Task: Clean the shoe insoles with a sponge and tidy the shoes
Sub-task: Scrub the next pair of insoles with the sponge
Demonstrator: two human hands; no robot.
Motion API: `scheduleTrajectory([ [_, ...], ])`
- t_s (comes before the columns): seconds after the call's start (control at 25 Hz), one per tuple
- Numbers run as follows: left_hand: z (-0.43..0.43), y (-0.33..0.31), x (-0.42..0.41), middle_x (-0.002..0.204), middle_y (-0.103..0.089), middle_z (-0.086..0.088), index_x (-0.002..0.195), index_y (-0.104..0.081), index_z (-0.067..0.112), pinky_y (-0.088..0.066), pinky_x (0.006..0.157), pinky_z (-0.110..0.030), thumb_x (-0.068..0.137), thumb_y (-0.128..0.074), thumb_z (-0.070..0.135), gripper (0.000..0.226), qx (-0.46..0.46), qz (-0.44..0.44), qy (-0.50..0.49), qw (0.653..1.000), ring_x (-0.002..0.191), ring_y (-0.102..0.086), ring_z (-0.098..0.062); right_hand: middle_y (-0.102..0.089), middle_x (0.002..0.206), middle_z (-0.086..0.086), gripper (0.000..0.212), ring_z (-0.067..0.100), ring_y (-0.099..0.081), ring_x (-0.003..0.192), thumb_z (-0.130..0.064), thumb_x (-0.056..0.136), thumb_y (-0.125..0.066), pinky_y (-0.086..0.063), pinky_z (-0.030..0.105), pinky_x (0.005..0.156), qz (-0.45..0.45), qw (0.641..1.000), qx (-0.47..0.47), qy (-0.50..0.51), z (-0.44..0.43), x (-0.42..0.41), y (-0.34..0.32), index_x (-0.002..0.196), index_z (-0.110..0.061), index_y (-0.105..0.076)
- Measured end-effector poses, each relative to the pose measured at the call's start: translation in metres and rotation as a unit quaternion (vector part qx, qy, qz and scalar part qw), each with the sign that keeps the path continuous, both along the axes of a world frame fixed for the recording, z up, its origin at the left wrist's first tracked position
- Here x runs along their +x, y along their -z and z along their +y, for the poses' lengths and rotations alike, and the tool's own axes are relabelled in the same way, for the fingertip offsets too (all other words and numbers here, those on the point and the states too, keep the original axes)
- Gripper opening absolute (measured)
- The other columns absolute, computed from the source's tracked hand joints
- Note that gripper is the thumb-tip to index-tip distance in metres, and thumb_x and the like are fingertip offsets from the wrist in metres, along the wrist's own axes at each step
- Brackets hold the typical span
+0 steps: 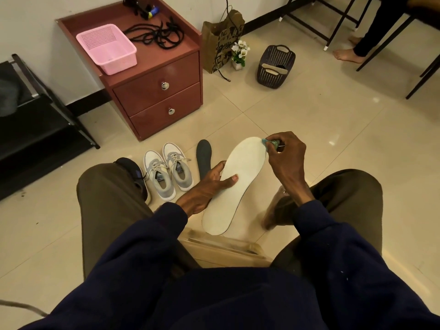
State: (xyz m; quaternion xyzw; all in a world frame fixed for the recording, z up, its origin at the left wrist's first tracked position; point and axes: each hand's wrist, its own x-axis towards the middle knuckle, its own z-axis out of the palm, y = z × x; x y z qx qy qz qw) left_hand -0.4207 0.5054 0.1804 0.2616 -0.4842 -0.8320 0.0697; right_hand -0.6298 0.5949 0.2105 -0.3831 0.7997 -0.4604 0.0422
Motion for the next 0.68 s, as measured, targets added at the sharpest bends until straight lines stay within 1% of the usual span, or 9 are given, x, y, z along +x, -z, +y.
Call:
scheduleTrajectory([
  [0.12,0.004,0.002,-0.004,0.144,-0.052,-0.027,0.152,-0.038,0.029,-0.047,0.096,-0.072,0.103,-0.057,0.011,0.055,0.089,0.048,0.055,0.993,0.120,-0.058,-0.056,-0.064,0.101,-0.002,0.011,0.010,-0.061,0.090,-0.010,0.093,-0.068,-0.056,0.037,0.078,0.035,0.999,0.022,0.005,0.000,-0.001,0.005,0.101,-0.016,-0.072],
  [0.16,0.007,0.001,-0.004,0.145,-0.051,-0.027,0.154,-0.037,0.031,-0.045,0.097,-0.075,0.105,-0.052,0.008,0.056,0.114,0.059,0.065,0.990,0.122,-0.055,-0.060,-0.064,0.102,-0.003,0.012,0.010,-0.061,0.091,-0.011,0.094,-0.067,-0.056,0.038,0.078,0.037,0.999,0.028,-0.002,-0.001,0.002,0.007,0.103,-0.015,-0.072],
  [0.24,0.012,-0.002,-0.004,0.142,-0.056,-0.023,0.154,-0.037,0.028,-0.050,0.096,-0.069,0.104,-0.053,0.011,0.055,0.131,0.062,0.068,0.987,0.120,-0.058,-0.057,-0.063,0.104,-0.002,0.013,0.011,-0.060,0.092,-0.011,0.095,-0.066,-0.056,0.036,0.079,0.051,0.997,0.041,-0.034,-0.002,0.015,0.011,0.106,-0.014,-0.072],
  [0.32,0.012,-0.006,-0.002,0.133,-0.060,-0.022,0.149,-0.043,0.023,-0.057,0.090,-0.057,0.098,-0.063,0.034,0.056,0.131,0.033,0.053,0.989,0.112,-0.065,-0.049,-0.065,0.103,0.000,0.013,0.012,-0.061,0.091,-0.011,0.094,-0.068,-0.055,0.031,0.078,0.058,0.993,0.042,-0.098,-0.005,0.031,0.009,0.106,-0.011,-0.074],
  [0.36,0.010,-0.008,-0.001,0.129,-0.060,-0.024,0.146,-0.047,0.019,-0.058,0.087,-0.053,0.097,-0.061,0.050,0.059,0.136,0.010,0.049,0.989,0.107,-0.067,-0.045,-0.066,0.103,0.000,0.012,0.012,-0.061,0.091,-0.011,0.094,-0.070,-0.055,0.028,0.078,0.055,0.988,0.040,-0.135,-0.007,0.035,0.006,0.105,-0.011,-0.075],
  [0.44,0.007,-0.014,0.002,0.118,-0.062,-0.030,0.137,-0.059,0.015,-0.056,0.083,-0.046,0.096,-0.035,0.075,0.076,0.151,-0.037,0.061,0.986,0.095,-0.066,-0.040,-0.068,0.100,-0.002,0.011,0.009,-0.062,0.091,-0.013,0.093,-0.071,-0.054,0.026,0.078,0.059,0.984,0.030,-0.165,-0.010,0.034,0.001,0.102,-0.012,-0.077],
  [0.48,0.005,-0.015,0.003,0.113,-0.063,-0.031,0.131,-0.066,0.015,-0.055,0.080,-0.043,0.095,-0.024,0.080,0.085,0.153,-0.050,0.077,0.984,0.088,-0.064,-0.038,-0.069,0.099,-0.004,0.010,0.008,-0.062,0.090,-0.013,0.093,-0.071,-0.054,0.027,0.078,0.062,0.988,0.026,-0.141,-0.011,0.030,0.000,0.100,-0.014,-0.077],
  [0.56,0.007,-0.017,0.000,0.107,-0.066,-0.028,0.126,-0.071,0.016,-0.054,0.077,-0.041,0.095,-0.015,0.080,0.091,0.147,-0.048,0.106,0.982,0.083,-0.061,-0.035,-0.068,0.096,-0.007,0.011,0.007,-0.062,0.089,-0.013,0.093,-0.069,-0.056,0.033,0.079,0.038,0.997,0.032,-0.053,-0.009,0.016,-0.001,0.098,-0.017,-0.078],
  [0.68,0.007,-0.012,-0.001,0.119,-0.071,-0.014,0.142,-0.057,0.009,-0.055,0.078,-0.040,0.101,-0.024,0.073,0.083,0.137,-0.038,0.104,0.984,0.090,-0.068,-0.031,-0.068,0.097,-0.009,0.011,0.006,-0.062,0.090,-0.014,0.093,-0.068,-0.056,0.038,0.083,0.010,0.999,0.046,-0.009,-0.005,0.014,-0.002,0.098,-0.018,-0.077],
])
